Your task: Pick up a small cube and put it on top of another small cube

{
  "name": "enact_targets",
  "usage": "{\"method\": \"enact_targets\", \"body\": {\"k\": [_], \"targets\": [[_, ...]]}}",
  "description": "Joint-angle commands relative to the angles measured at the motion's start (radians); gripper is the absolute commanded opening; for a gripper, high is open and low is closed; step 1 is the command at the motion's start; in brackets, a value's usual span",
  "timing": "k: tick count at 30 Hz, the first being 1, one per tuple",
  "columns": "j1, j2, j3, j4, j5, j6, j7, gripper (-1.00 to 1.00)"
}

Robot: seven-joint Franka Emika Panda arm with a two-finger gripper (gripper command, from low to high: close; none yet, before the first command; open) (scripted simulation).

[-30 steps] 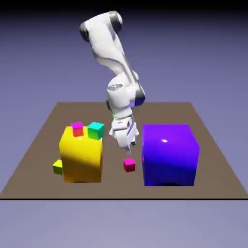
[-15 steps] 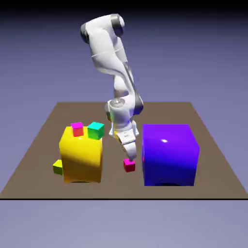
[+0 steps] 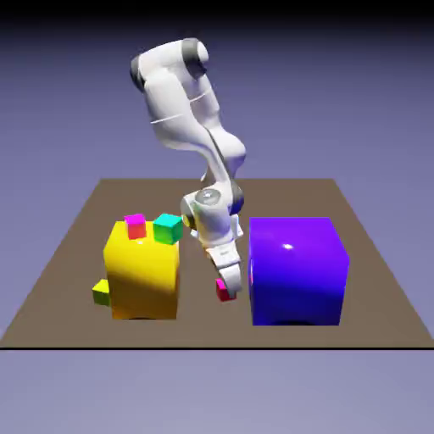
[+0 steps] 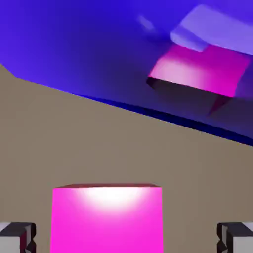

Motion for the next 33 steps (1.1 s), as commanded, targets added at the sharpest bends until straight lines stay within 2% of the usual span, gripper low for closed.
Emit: {"method": "enact_targets", "body": {"k": [1, 3, 4, 25, 33], "targets": [[0.032, -0.008, -0.036, 0.005, -0.022, 0.009, 0.016, 0.00], [0.077, -0.019, -0.087, 0.011, -0.052, 0.021, 0.039, 0.00], [0.077, -0.019, -0.087, 0.011, -0.052, 0.021, 0.039, -1.00], [-0.562, 0.141, 0.637, -0.079, 0.382, -0.150, -0.283, -1.00], [-0.762, 0.067, 0.860, 0.054, 0.195, -0.376, -0.163, -1.00]]}}
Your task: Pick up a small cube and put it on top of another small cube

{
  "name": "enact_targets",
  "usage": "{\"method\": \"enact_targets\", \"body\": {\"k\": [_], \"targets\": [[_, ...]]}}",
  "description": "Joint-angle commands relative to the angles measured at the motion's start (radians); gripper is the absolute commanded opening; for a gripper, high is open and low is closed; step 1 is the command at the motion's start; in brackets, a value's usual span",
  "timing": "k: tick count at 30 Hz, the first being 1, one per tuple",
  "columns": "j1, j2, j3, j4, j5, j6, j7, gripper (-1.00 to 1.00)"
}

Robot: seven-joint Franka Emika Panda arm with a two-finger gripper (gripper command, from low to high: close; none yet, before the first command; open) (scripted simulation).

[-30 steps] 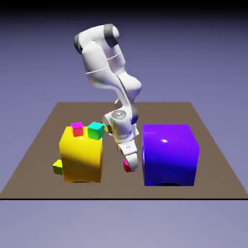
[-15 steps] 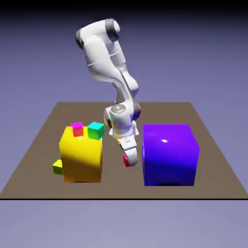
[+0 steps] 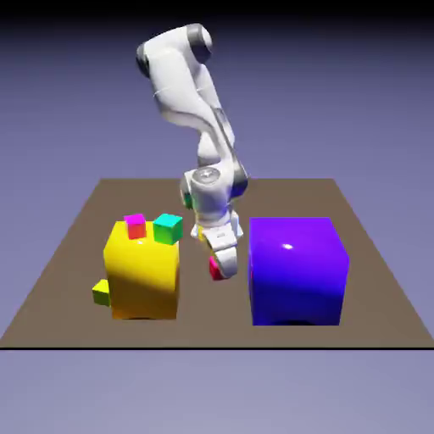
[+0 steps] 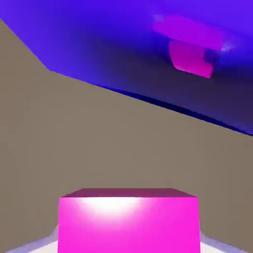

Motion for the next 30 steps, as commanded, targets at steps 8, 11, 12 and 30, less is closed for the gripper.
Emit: {"method": "enact_targets", "body": {"k": [8, 11, 12, 30], "targets": [[-0.230, -0.058, 0.290, 0.151, -0.183, -0.196, 0.142, -1.00], [-0.327, -0.079, 0.365, 0.219, -0.222, -0.255, 0.166, -1.00], [-0.363, -0.088, 0.362, 0.246, -0.222, -0.264, 0.159, -1.00], [-0.406, -0.127, -0.286, 0.350, 0.023, -0.157, -0.111, -1.00]]}}
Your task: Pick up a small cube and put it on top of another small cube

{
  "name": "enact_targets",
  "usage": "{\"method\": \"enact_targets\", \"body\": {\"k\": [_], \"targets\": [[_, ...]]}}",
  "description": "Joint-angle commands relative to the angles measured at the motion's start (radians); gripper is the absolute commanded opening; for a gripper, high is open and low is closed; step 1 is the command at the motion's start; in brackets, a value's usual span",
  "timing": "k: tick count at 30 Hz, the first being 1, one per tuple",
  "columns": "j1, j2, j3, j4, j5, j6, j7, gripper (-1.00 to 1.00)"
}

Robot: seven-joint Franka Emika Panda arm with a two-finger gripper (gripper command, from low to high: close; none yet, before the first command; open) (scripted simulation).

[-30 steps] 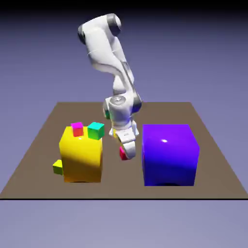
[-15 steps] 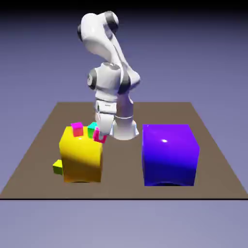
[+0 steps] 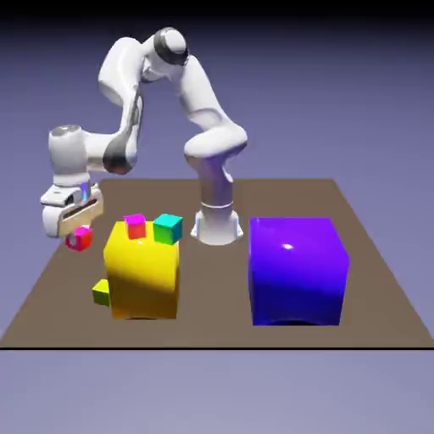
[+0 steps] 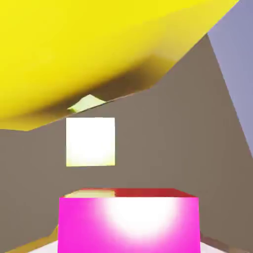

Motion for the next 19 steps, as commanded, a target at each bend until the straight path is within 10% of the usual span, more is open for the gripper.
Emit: {"method": "enact_targets", "body": {"k": [1, 15, 16, 19], "targets": [[0.021, 0.005, -0.036, -0.007, 0.023, 0.011, -0.019, -1.00], [0.417, -0.084, -0.425, -0.017, -0.025, 0.169, 0.012, -1.00], [0.417, -0.084, -0.425, -0.017, -0.025, 0.169, 0.012, 1.00], [0.355, -0.045, -0.352, -0.020, 0.028, 0.132, -0.023, 1.00]]}}
